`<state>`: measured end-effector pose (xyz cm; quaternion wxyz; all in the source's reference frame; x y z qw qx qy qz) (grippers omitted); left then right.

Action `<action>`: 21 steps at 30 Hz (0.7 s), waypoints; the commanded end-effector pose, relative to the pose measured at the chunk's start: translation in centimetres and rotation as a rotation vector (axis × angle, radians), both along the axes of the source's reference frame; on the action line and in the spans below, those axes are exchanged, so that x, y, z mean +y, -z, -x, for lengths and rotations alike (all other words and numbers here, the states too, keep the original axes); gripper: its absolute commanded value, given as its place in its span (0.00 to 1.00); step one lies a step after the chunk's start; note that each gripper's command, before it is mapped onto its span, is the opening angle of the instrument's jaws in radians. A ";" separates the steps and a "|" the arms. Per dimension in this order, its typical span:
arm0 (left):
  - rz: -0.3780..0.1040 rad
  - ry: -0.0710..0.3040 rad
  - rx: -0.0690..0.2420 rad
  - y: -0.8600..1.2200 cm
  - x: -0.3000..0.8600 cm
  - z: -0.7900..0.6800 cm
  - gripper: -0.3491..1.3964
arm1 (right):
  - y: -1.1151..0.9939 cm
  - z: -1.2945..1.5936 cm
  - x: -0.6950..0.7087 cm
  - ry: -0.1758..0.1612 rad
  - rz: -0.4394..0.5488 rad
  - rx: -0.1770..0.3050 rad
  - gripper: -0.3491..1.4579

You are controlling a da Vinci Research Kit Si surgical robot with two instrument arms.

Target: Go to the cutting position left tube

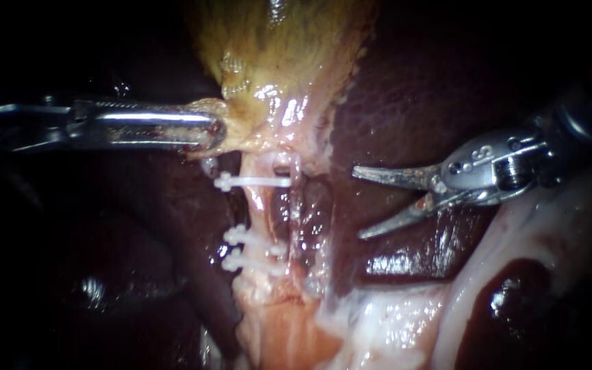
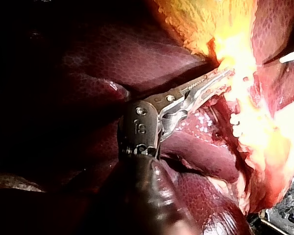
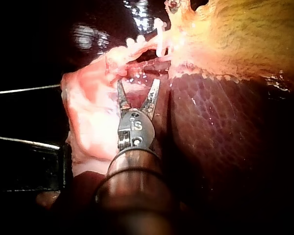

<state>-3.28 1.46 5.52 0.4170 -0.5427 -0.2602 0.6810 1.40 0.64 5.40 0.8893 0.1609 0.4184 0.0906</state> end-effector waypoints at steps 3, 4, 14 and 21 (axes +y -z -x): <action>-0.006 -0.004 -0.005 0.11 0.04 -0.10 0.00 | -0.01 0.00 0.00 -0.001 0.000 -0.001 0.99; -0.009 -0.007 -0.007 0.16 0.06 -0.14 0.00 | -0.01 -0.01 0.01 -0.001 0.000 -0.001 0.99; -0.021 0.024 -0.008 0.46 0.12 -0.50 0.00 | 0.01 -0.20 0.01 0.054 -0.104 0.045 0.99; -0.020 0.025 -0.007 0.46 0.12 -0.49 0.00 | -0.05 -0.55 -0.12 0.060 -0.185 0.070 0.99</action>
